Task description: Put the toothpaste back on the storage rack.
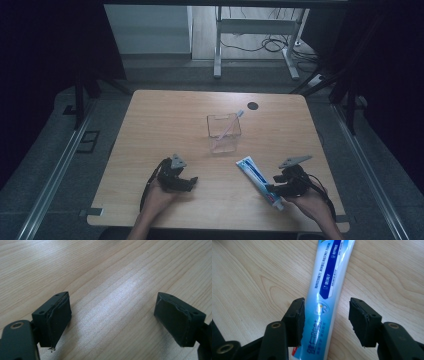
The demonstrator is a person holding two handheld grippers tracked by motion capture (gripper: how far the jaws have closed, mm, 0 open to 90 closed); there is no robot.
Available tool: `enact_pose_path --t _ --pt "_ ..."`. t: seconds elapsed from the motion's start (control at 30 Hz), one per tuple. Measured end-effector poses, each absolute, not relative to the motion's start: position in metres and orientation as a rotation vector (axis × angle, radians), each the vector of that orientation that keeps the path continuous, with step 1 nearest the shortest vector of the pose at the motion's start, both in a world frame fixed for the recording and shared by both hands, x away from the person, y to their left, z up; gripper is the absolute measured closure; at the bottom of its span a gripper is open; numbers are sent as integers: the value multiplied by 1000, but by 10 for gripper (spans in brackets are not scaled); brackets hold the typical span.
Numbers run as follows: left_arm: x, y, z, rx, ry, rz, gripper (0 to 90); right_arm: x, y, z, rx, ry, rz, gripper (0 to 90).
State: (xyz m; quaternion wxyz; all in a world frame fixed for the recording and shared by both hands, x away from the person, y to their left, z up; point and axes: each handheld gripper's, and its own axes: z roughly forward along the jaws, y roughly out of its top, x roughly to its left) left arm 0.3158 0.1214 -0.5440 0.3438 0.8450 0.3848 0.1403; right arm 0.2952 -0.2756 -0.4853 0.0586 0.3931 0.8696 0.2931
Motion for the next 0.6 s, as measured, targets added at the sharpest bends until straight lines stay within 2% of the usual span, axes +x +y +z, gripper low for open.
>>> enact_pose_path --t 0.6 --pt "316 121 -544 2195 1000 364 142 314 -246 -502 1225 2710 710 451"
